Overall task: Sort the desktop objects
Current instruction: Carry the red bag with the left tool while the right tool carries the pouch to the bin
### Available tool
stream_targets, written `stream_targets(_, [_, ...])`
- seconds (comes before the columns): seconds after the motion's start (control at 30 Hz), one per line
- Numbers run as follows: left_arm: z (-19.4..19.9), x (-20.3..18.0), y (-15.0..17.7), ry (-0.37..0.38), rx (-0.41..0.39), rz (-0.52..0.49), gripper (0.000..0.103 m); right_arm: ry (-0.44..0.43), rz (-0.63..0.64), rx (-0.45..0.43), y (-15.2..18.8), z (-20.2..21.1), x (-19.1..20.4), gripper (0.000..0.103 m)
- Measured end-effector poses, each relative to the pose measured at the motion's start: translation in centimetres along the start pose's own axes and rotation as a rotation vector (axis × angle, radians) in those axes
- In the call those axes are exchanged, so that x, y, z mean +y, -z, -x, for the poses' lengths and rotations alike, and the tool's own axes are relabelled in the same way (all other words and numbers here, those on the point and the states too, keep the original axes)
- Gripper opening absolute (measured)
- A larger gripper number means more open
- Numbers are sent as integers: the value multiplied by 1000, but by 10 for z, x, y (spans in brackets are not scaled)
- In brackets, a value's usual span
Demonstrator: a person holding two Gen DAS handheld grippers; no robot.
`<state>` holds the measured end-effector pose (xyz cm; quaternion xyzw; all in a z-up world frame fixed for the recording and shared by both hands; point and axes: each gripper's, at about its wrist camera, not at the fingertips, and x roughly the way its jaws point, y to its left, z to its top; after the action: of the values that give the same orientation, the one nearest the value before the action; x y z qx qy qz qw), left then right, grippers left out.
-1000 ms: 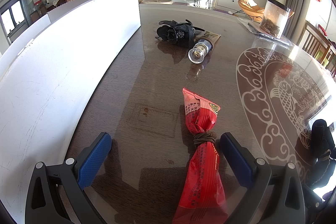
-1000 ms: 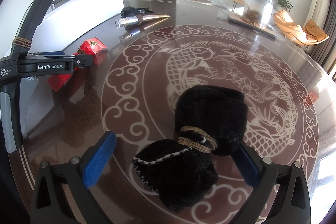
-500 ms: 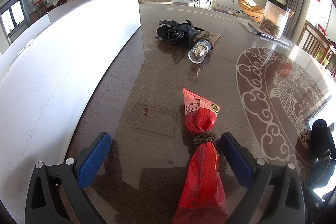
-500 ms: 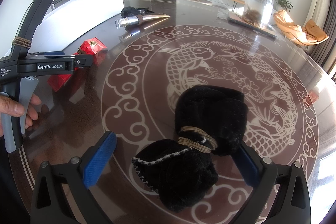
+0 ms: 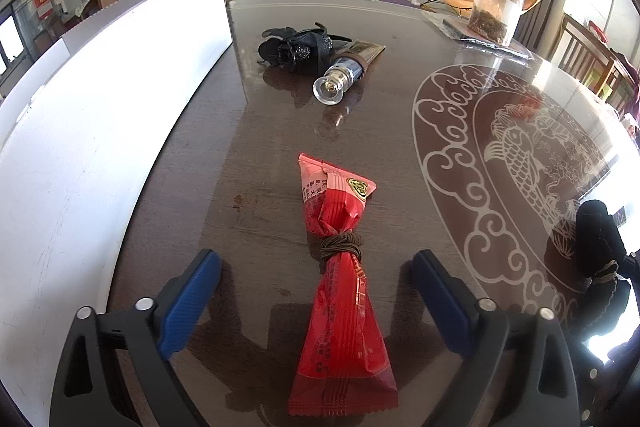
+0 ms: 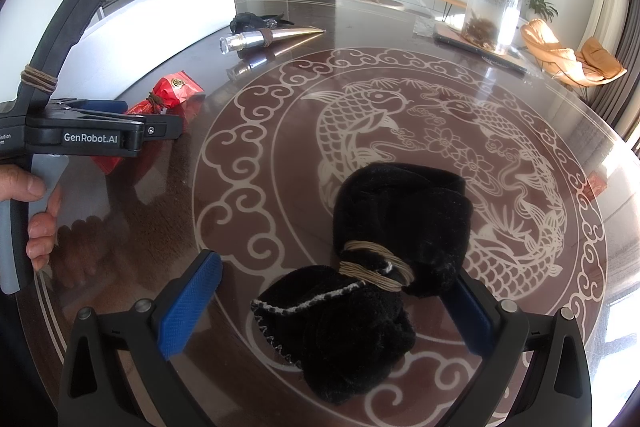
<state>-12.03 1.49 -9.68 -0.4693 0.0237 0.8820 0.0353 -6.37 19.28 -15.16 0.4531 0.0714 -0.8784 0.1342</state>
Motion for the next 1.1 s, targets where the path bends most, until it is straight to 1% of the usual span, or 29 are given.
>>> stream_targets(0.03, [4, 2, -1, 11, -11, -3, 25, 0, 0, 0, 0, 0, 0, 103])
stream_targets(0.07, [5, 4, -2, 22, -1, 1, 17, 0, 0, 0, 0, 0, 0, 103])
stream_targets(0.13, [8, 13, 1, 59, 6, 44, 17, 0, 0, 0, 0, 0, 0, 103])
stream_targets(0.2, [13, 20, 6, 78, 11, 85, 17, -17, -12, -6, 0, 1, -3, 103])
stream_targets(0.23, [17, 21, 9, 86, 11, 97, 17, -28, -35, -17, 1, 4, -8, 98])
stream_targets(0.27, [23, 22, 11, 90, 5, 100, 17, -16, -52, -18, 1, 8, -14, 77])
stream_targets(0.3, [29, 22, 12, 90, -8, 97, 17, -3, -55, -10, 0, 11, -18, 60])
stream_targets(0.33, [36, 22, 13, 91, -23, 94, 17, -24, -73, 5, 0, 14, -24, 32])
stream_targets(0.37, [43, 22, 13, 95, -39, 92, 17, -59, -105, 22, 0, 16, -30, 32])
stream_targets(0.4, [47, 22, 13, 100, -51, 93, 17, -69, -115, 34, 0, 17, -34, 32])
stream_targets(0.43, [51, 23, 13, 108, -58, 98, 17, -62, -108, 36, 1, 21, -36, 32])
stream_targets(0.5, [58, 23, 14, 126, -68, 106, 17, -57, -97, 20, 0, 33, -37, 32])
stream_targets(0.6, [76, 26, 15, 162, -94, 115, 17, -81, -83, -6, -10, 55, -31, 32])
stream_targets(0.7, [113, 38, 12, 204, -155, 124, 17, -107, -19, -26, -36, 73, -12, 32])
stream_targets(0.77, [139, 57, 6, 200, -184, 127, 17, -144, 27, -50, -63, 83, 11, 32])
stream_targets(0.8, [152, 69, 3, 189, -197, 133, 17, -168, 46, -66, -77, 87, 26, 32])
stream_targets(0.87, [178, 102, -5, 142, -226, 156, 17, -238, 88, -101, -110, 97, 62, 32])
stream_targets(0.9, [189, 120, -7, 114, -236, 171, 17, -274, 109, -118, -124, 102, 83, 32])
stream_targets(0.97, [205, 157, -7, 31, -239, 197, 17, -356, 156, -149, -152, 110, 131, 32])
stream_targets(1.03, [208, 194, 0, -52, -211, 231, 17, -430, 197, -160, -171, 112, 180, 33])
stream_targets(1.1, [202, 228, 14, -118, -165, 281, 17, -480, 241, -156, -183, 106, 228, 33])
